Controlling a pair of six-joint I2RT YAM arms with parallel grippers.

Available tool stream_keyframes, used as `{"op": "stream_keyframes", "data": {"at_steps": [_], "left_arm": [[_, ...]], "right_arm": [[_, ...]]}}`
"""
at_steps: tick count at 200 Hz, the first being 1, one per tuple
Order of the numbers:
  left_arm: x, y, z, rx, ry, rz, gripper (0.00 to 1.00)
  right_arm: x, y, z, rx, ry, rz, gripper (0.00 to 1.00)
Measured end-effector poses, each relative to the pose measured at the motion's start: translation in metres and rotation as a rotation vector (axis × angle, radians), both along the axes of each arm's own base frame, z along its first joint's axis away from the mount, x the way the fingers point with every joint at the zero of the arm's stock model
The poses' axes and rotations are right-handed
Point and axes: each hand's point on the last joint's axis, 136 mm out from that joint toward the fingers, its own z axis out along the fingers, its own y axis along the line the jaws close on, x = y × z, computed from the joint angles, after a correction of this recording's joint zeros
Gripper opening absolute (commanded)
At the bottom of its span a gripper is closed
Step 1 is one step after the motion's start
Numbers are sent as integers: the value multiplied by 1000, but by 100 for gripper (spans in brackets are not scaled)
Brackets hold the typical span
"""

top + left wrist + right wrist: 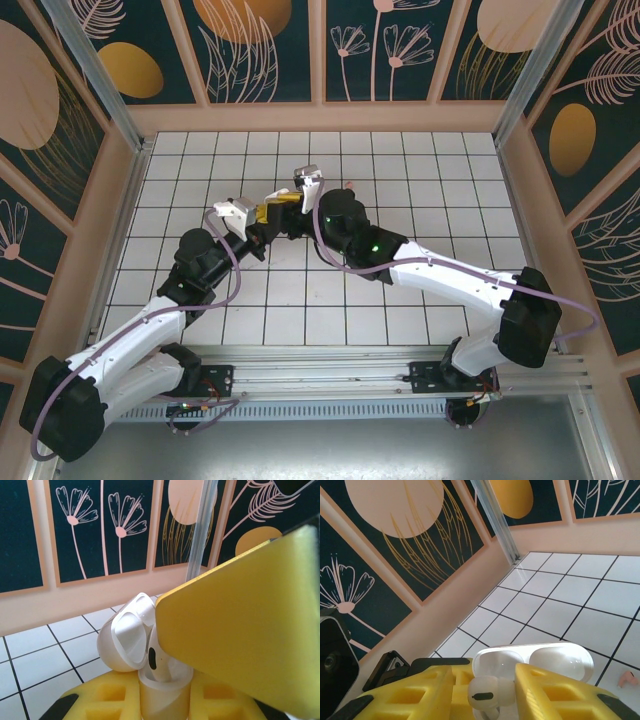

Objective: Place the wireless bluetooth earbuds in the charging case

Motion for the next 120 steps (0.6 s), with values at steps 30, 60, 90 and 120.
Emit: {"op": "stream_keyframes", "data": {"at_steps": [30, 60, 90, 120], "left_arm": [[-1, 0, 2, -3, -5, -2, 0], [-1, 0, 2, -3, -4, -2, 0], [-1, 0, 0, 1, 2, -1, 0], [-1, 0, -1, 2, 4, -2, 0]], "right_arm": [[0, 0, 3, -9, 23, -9, 42], [0, 1, 3, -13, 51, -16, 45], [0, 2, 3, -17, 84, -24, 48], [1, 3, 4, -24, 121, -31, 50]]}}
